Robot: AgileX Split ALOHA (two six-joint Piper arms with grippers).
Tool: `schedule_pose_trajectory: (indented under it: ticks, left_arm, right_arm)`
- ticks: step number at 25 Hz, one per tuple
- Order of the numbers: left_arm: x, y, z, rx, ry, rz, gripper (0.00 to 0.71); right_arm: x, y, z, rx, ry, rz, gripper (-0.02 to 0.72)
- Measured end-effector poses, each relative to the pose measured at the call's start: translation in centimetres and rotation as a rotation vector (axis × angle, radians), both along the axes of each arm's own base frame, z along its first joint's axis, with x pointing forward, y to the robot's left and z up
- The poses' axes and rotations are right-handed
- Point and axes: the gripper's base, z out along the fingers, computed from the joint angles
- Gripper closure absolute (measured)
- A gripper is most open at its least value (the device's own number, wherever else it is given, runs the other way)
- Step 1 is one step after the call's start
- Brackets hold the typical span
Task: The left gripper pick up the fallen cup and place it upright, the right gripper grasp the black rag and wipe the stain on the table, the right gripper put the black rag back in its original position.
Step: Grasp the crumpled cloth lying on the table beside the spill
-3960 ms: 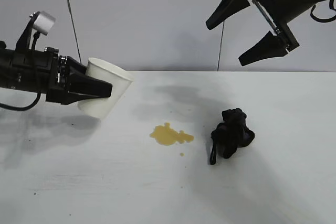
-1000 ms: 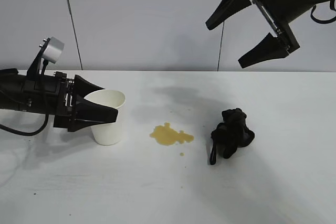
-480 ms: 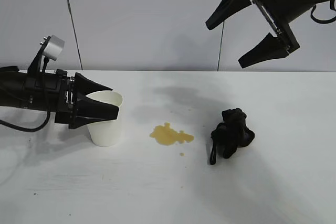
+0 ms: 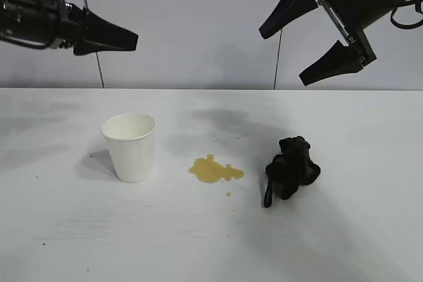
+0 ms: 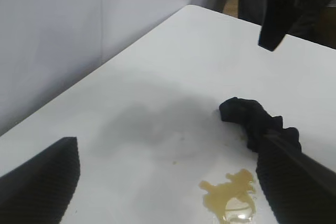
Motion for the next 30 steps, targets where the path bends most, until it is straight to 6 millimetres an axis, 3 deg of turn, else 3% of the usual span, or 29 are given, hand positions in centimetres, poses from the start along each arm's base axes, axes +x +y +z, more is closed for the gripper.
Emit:
schedule_pose_trajectory:
  ticks: [7, 24, 30]
  left_arm:
    - [-2.1, 0.7, 3.7, 0.121, 0.136, 0.029, 0.051]
    - [-2.3, 1.0, 3.5, 0.174, 0.171, 0.044, 0.051]
    - [-2.7, -1.1, 2.9, 0.26, 0.027, -0.127, 0.051]
  right_arm:
    - [0.0, 0.1, 0.1, -0.003, -0.055, 0.053, 0.008]
    - [0.2, 0.7, 0.7, 0.073, -0.106, 0.067, 0.008]
    - [0.2, 0.7, 0.7, 0.074, -0.106, 0.067, 0.008]
